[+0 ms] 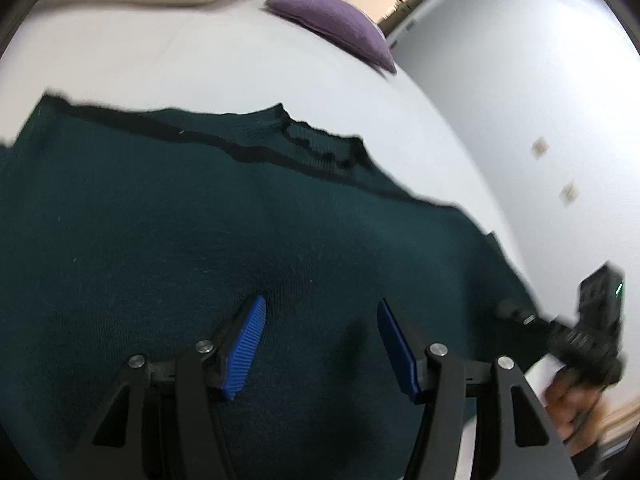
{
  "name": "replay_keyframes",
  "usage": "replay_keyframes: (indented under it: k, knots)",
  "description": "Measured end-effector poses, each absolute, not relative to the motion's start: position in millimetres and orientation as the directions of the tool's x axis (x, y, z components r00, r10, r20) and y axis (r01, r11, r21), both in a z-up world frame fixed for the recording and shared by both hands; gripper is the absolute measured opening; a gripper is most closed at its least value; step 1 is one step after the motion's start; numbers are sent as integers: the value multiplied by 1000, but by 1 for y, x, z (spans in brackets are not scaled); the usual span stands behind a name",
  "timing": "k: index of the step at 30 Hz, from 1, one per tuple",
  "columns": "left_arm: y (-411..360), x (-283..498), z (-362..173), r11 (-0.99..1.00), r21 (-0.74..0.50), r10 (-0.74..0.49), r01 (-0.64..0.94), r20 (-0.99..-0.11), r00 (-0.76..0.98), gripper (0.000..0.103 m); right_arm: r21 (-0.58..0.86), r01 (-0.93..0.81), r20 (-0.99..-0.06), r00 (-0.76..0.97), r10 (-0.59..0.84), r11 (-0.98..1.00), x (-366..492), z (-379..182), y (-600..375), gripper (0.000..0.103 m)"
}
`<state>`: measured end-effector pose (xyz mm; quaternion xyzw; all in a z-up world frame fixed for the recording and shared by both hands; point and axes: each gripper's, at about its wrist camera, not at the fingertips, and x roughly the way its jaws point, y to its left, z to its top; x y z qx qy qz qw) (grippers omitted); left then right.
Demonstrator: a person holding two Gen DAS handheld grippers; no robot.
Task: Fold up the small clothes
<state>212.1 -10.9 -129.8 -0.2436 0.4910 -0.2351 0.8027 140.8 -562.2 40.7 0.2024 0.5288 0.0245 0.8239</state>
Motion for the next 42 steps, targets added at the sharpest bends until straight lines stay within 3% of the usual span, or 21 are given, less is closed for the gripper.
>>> replay_keyframes:
  k: [3, 6, 10, 16, 20, 21, 22, 24, 25, 27, 31, 34, 37, 38, 40, 42]
  knots:
    - [21, 212, -123, 647, -759, -706, 68, -564, 429, 62, 236, 20, -871, 447, 202, 972, 153, 66, -499, 15]
    - [43, 210, -120, 556, -830, -750, 43, -478, 457, 71, 114, -214, -871, 449, 201, 970, 153, 81, -414, 15]
    - [58, 212, -129, 399, -917, -825, -1, -359, 437, 83, -46, -407, -903, 408, 136, 912, 151, 54, -332, 14]
    - [43, 222, -142, 346, -937, -856, -52, -338, 391, 88, -92, -426, -905, 413, 103, 900, 143, 40, -320, 14]
    - [14, 232, -138, 394, -918, -861, -45, -386, 332, 87, -122, -438, -894, 439, 94, 891, 136, 47, -321, 15]
    - [9, 236, -137, 411, -911, -858, -44, -402, 319, 85, -133, -444, -890, 446, 90, 886, 134, 48, -321, 15]
    - [1, 239, -136, 436, -899, -850, -41, -426, 309, 78, -141, -449, -887, 453, 89, 882, 133, 50, -321, 15]
    - [-13, 245, -135, 446, -895, -856, -35, -437, 275, 50, -147, -456, -881, 464, 93, 877, 129, 54, -321, 15]
    - [-21, 250, -138, 444, -895, -863, -43, -440, 247, 31, -149, -459, -879, 467, 96, 876, 128, 55, -318, 15]
    - [-31, 251, -139, 476, -878, -851, -45, -472, 230, 18, -145, -461, -878, 467, 100, 876, 125, 56, -321, 15]
    - [-41, 250, -133, 491, -871, -847, -17, -482, 225, 13, -77, -465, -882, 444, 156, 882, 116, 58, -325, 21]
    - [-35, 253, -128, 481, -877, -852, -5, -469, 230, 13, 51, -486, -861, 421, 285, 872, 104, 80, -340, 30]
    - [-24, 255, -126, 478, -878, -852, -6, -465, 241, 13, 239, -492, -761, 440, 476, 837, 82, 111, -374, 60]
    - [-20, 255, -125, 481, -876, -848, -9, -468, 247, 13, 306, -489, -711, 454, 537, 817, 77, 121, -388, 65]
    - [-15, 252, -123, 491, -871, -841, -10, -477, 257, 13, 354, -470, -665, 481, 571, 809, 76, 129, -405, 65]
    - [-5, 251, -119, 501, -865, -832, -12, -486, 268, 13, 308, -399, -720, 495, 486, 864, 88, 119, -411, 65]
